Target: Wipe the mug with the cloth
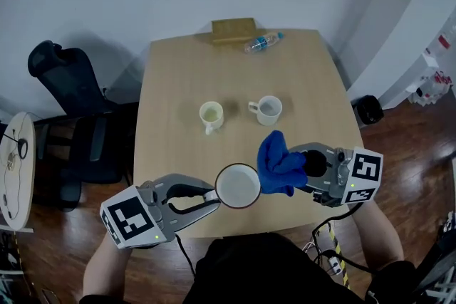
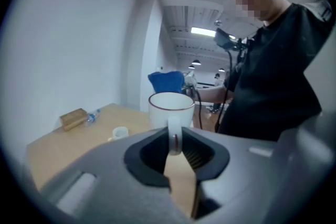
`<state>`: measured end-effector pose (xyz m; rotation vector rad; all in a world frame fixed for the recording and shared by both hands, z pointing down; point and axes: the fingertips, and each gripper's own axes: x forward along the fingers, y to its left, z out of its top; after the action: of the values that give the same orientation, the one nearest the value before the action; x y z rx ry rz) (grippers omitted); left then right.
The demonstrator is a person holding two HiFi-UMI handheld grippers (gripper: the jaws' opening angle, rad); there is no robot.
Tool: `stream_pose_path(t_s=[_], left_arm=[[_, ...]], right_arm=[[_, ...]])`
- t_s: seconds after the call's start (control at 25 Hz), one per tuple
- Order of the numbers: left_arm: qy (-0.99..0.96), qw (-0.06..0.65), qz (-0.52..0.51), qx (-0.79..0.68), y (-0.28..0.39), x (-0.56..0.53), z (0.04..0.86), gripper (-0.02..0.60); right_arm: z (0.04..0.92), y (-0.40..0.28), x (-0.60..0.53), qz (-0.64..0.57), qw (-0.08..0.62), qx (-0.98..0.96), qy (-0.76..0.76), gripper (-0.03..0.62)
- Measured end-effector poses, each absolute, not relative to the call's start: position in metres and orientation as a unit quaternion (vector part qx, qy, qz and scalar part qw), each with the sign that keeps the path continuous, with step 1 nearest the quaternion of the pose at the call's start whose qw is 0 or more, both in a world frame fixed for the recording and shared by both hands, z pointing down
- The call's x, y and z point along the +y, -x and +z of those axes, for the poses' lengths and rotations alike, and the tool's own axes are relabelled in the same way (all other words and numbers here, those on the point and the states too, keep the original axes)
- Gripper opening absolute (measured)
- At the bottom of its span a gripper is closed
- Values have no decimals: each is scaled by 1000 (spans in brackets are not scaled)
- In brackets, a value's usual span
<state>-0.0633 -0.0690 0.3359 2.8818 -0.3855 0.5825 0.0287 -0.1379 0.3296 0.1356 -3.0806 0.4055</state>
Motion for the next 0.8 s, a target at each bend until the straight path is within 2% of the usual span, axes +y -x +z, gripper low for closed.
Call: stream_pose_path(t_s=[0.36, 0.52, 0.68, 0.8], left_arm=[[-967, 66, 241, 59, 44, -3, 335, 61], [-967, 61, 226, 96, 27, 9, 333, 61], [-970, 69, 209, 101, 28, 8, 333, 61], [-976, 80, 189, 73, 39, 0, 333, 61]], right_arm=[[342, -4, -103, 203, 32, -968, 141, 101], [349, 26, -68, 222, 42, -948, 225, 101], [352, 36, -60, 263, 10, -931, 252, 100], [347, 18, -88, 293, -48, -931, 211, 100]])
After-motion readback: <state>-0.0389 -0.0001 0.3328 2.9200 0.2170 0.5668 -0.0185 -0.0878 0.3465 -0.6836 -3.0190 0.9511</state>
